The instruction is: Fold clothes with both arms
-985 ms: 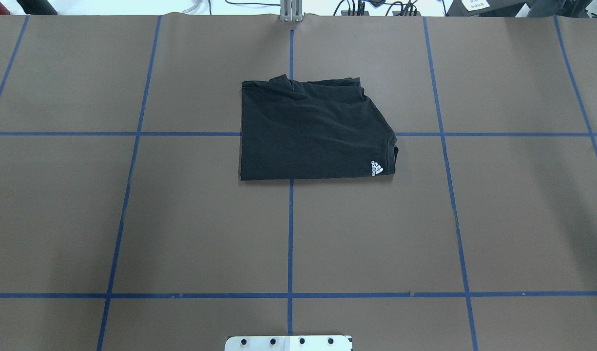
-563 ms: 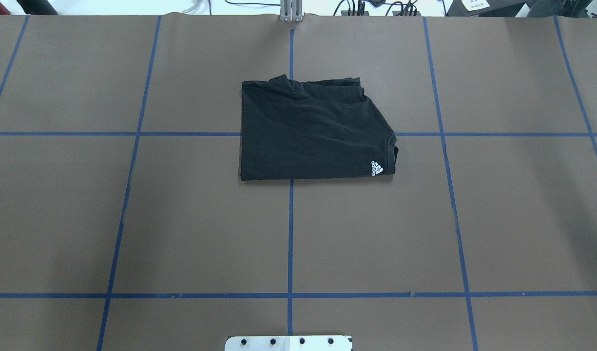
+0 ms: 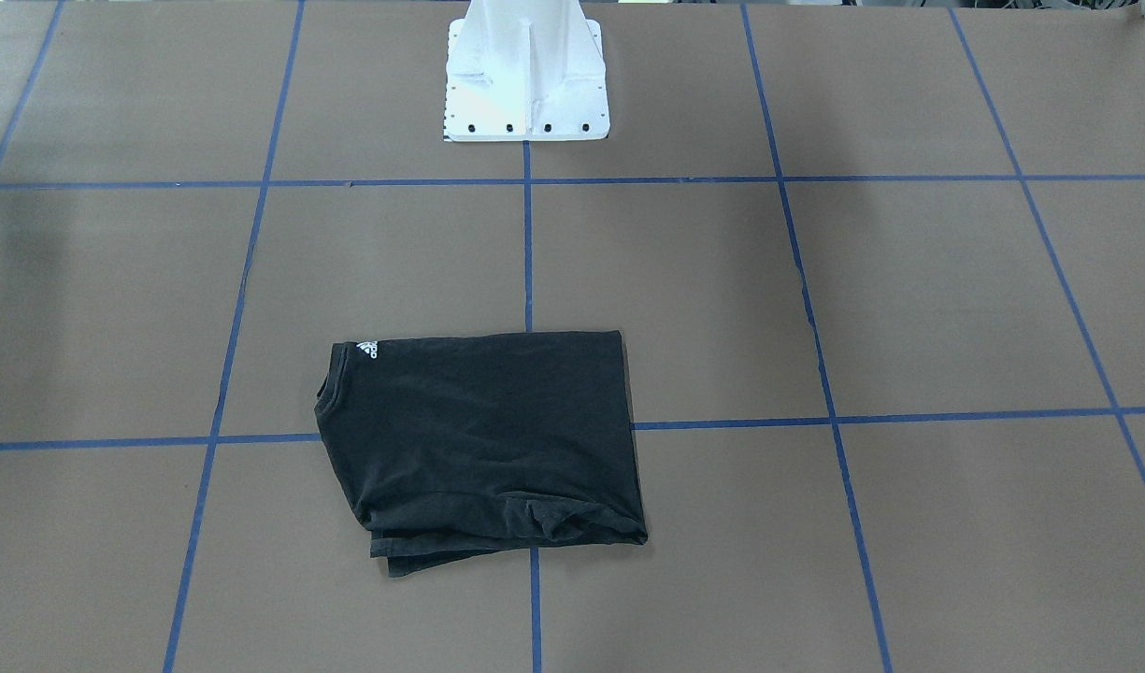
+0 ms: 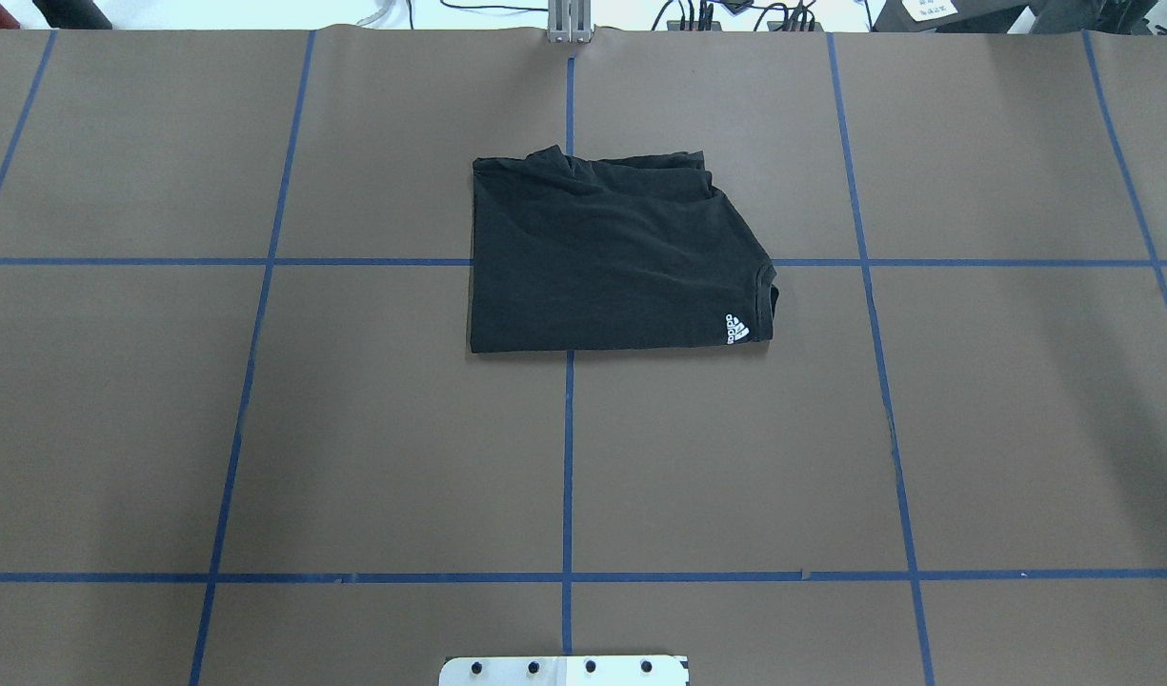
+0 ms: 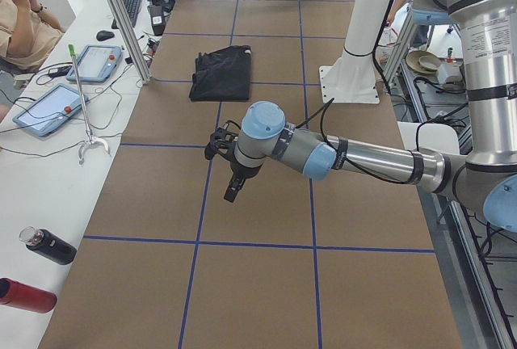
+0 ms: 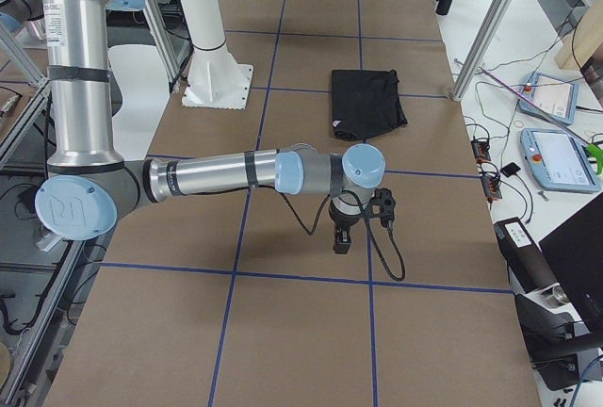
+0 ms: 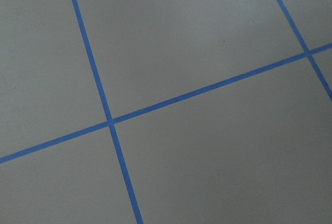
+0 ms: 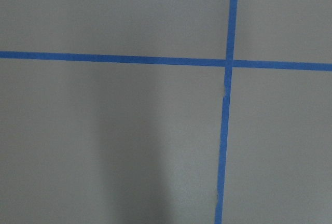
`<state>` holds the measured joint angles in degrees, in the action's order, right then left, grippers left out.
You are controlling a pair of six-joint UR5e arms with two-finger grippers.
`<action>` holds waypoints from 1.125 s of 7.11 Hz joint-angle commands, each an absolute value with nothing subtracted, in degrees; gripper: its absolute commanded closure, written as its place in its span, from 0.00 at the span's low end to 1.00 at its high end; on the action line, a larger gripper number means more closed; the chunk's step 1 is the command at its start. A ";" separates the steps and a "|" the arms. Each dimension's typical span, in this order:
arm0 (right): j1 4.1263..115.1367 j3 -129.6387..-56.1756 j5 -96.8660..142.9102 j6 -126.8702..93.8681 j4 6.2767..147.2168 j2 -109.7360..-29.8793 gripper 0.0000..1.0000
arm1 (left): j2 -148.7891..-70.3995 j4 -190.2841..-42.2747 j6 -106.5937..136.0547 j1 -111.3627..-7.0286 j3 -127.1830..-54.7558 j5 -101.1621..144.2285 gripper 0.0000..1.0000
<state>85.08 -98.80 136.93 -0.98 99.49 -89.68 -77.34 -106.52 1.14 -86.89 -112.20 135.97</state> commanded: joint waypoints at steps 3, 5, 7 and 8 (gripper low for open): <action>85.08 -98.88 136.93 -0.97 99.40 -89.65 0.00 | -77.34 -106.52 1.14 -86.92 -112.24 135.88 0.00; 85.08 -99.14 136.93 -1.05 99.49 -89.56 0.00 | -77.34 -106.52 1.14 -86.92 -112.32 135.88 0.00; 85.08 -98.44 137.02 -0.97 99.49 -89.73 0.00 | -77.61 -106.52 1.14 -86.92 -111.89 135.53 0.00; 85.08 -98.52 137.02 -0.97 99.49 -89.82 0.00 | -77.52 -106.52 1.14 -86.92 -112.06 135.53 0.00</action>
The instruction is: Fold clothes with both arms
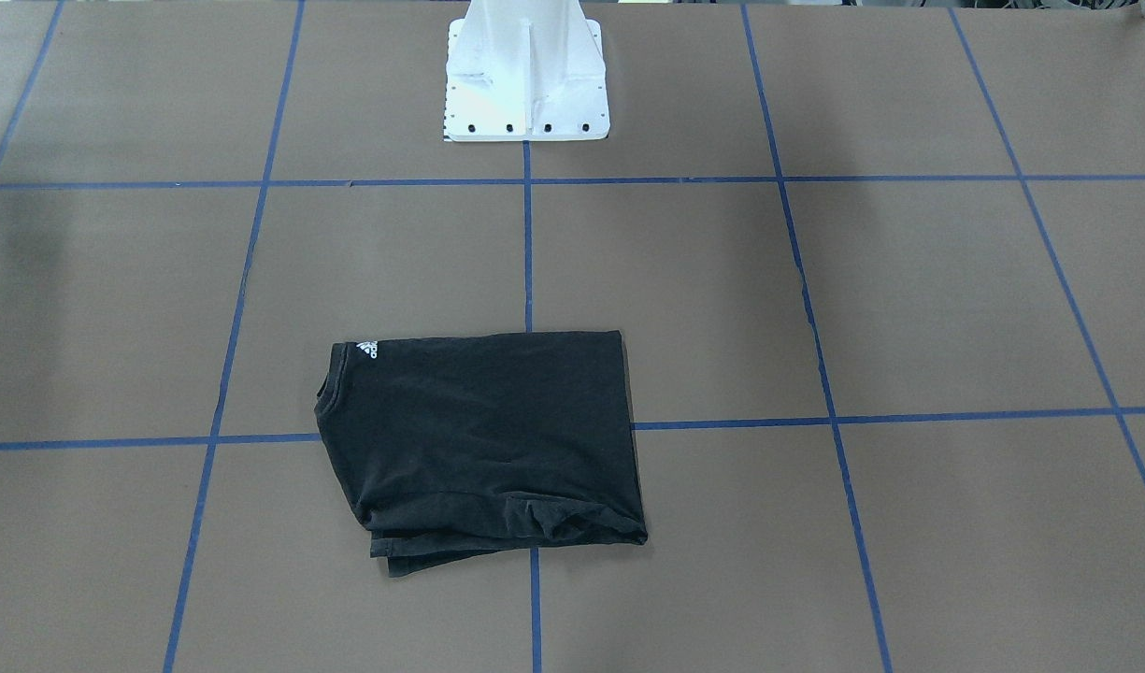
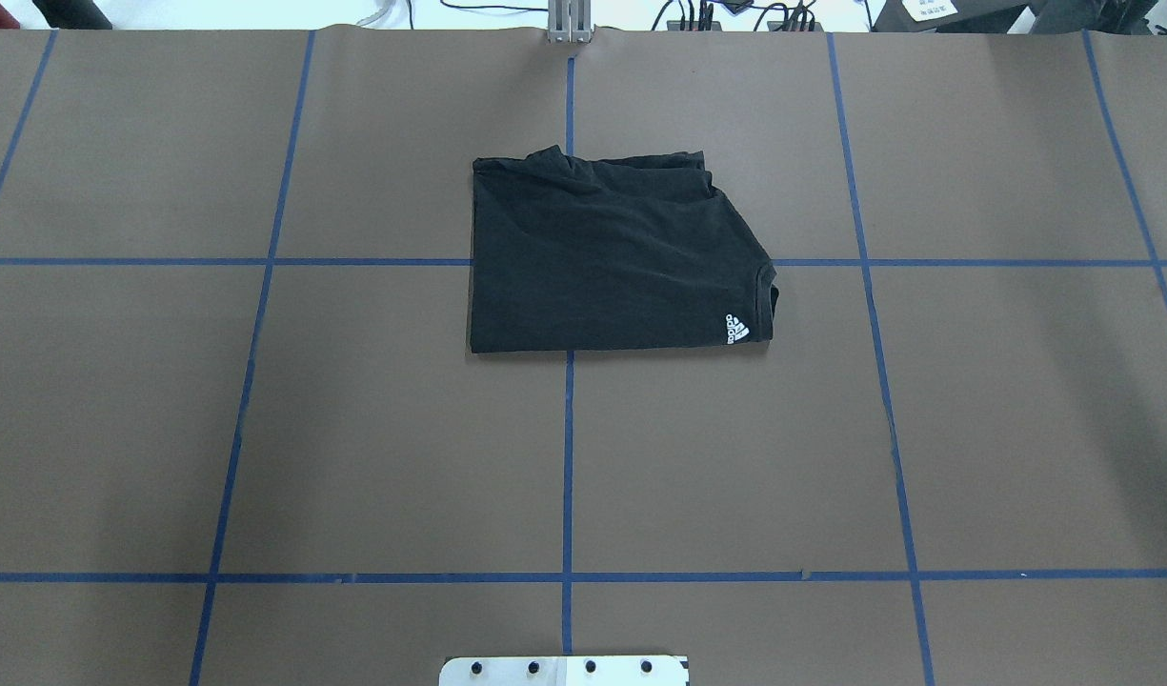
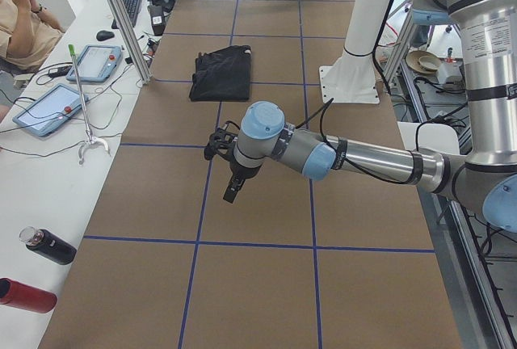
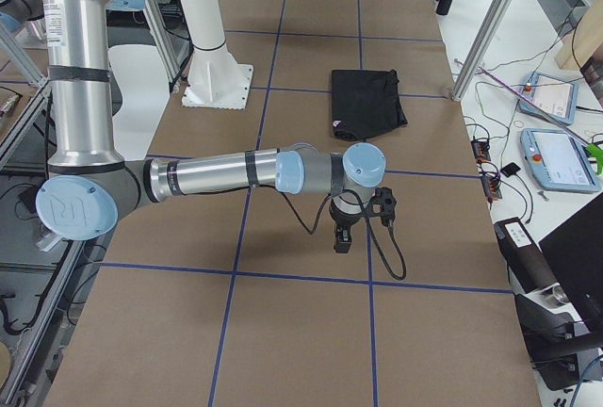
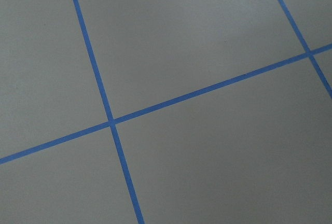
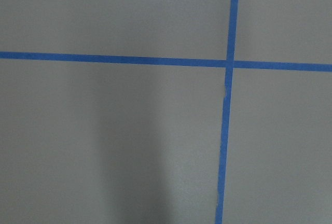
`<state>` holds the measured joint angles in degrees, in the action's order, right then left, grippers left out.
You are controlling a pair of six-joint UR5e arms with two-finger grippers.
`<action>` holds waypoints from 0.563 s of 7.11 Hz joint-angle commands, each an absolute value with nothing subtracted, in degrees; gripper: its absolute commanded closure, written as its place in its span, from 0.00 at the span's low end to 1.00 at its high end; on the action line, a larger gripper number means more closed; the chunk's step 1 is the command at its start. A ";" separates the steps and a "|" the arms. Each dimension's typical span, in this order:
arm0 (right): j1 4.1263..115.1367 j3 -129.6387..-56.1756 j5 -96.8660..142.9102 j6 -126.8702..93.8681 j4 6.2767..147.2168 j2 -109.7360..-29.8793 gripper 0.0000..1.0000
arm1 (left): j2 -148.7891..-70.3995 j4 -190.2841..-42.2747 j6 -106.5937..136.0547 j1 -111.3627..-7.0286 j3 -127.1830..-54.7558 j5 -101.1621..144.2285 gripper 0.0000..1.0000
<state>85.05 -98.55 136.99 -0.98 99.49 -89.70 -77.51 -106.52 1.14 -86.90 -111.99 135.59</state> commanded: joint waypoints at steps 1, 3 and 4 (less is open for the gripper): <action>85.08 -98.44 136.93 -1.05 99.49 -90.17 0.00 | -77.52 -106.52 1.14 -86.92 -111.97 135.61 0.00; 85.08 -98.44 136.85 -2.01 99.49 -90.61 0.00 | -78.39 -103.04 1.14 -86.75 -111.36 135.88 0.00; 85.08 -98.35 136.67 -2.46 99.49 -90.62 0.00 | -79.96 -99.88 1.14 -86.84 -111.36 135.88 0.00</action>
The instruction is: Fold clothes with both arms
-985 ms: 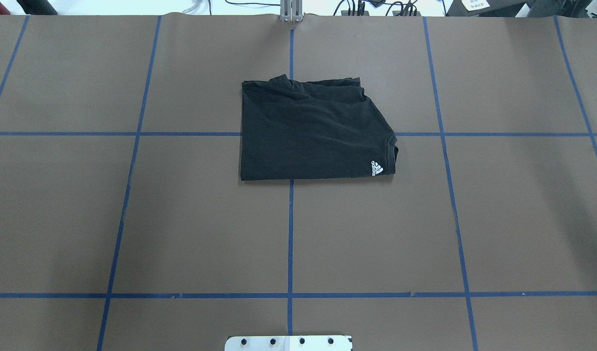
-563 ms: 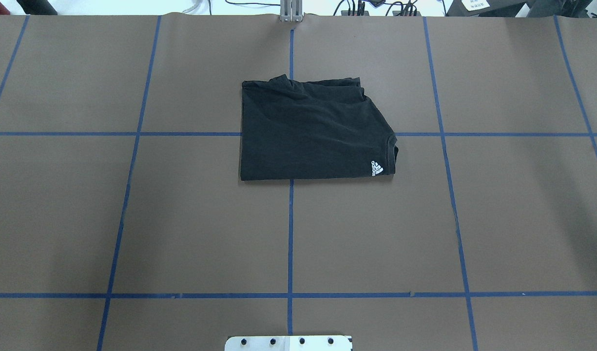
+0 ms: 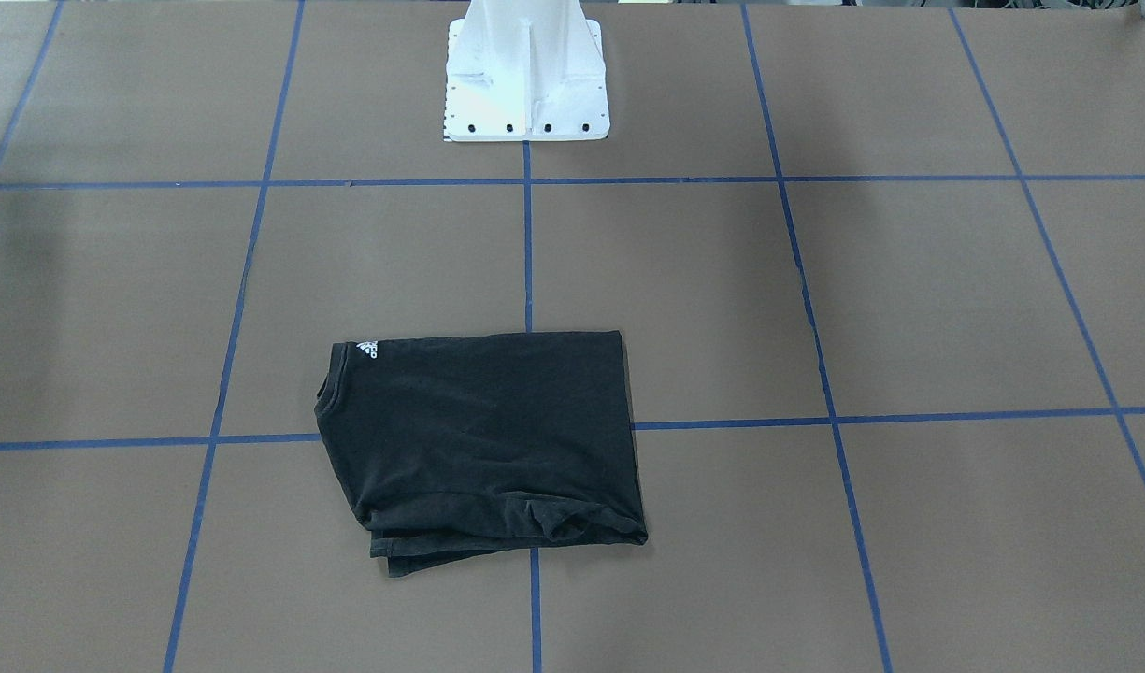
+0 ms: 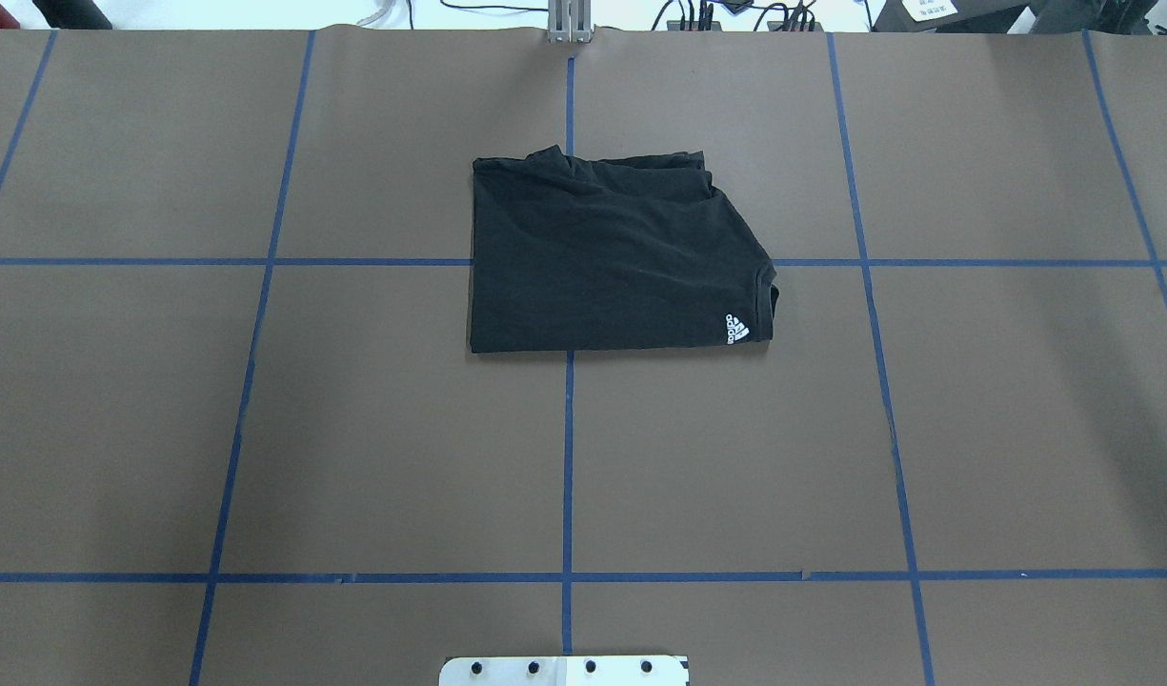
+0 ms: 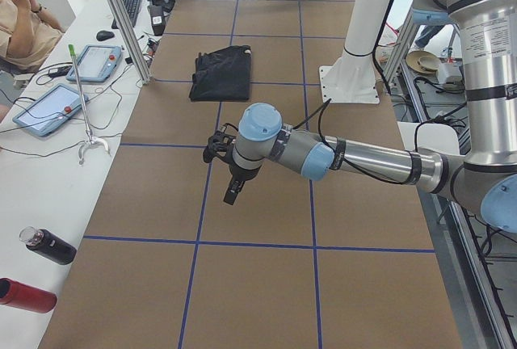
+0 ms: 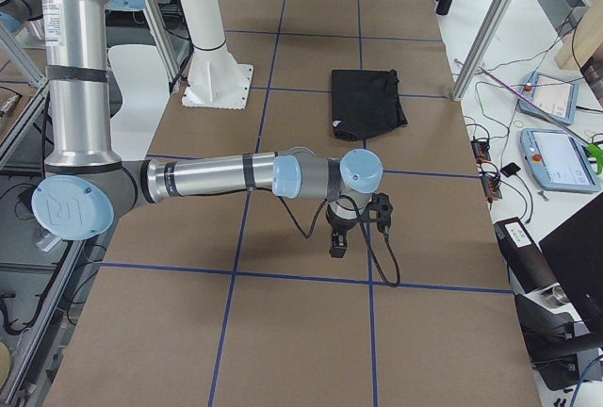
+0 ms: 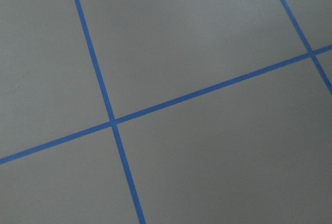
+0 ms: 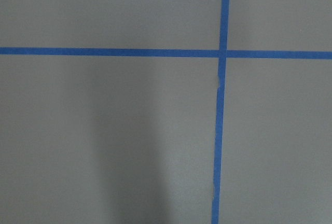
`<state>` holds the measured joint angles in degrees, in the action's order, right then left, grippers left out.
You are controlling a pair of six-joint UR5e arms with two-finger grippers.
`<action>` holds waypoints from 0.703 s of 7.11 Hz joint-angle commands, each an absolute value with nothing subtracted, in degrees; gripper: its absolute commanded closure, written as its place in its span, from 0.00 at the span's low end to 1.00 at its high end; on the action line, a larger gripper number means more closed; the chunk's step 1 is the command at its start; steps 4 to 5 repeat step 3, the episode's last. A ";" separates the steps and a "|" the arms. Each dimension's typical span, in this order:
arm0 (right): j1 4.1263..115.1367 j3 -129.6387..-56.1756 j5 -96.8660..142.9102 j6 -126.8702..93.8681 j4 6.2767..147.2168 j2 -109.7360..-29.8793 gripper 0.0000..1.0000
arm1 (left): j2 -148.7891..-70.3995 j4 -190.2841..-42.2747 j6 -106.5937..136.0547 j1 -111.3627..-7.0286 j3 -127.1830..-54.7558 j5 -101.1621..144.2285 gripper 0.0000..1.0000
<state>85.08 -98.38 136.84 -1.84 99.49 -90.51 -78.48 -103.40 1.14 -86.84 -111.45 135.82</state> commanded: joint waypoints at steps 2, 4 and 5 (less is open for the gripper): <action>85.43 -98.44 136.58 -2.46 98.70 -90.62 0.00 | -83.39 -98.00 1.14 -86.75 -106.82 135.79 0.00; 85.52 -98.44 136.58 -2.46 98.70 -90.62 0.00 | -85.50 -98.09 1.14 -86.75 -103.39 135.62 0.00; 85.52 -98.44 136.58 -2.46 98.70 -90.62 0.00 | -85.50 -98.09 1.14 -86.75 -103.39 135.62 0.00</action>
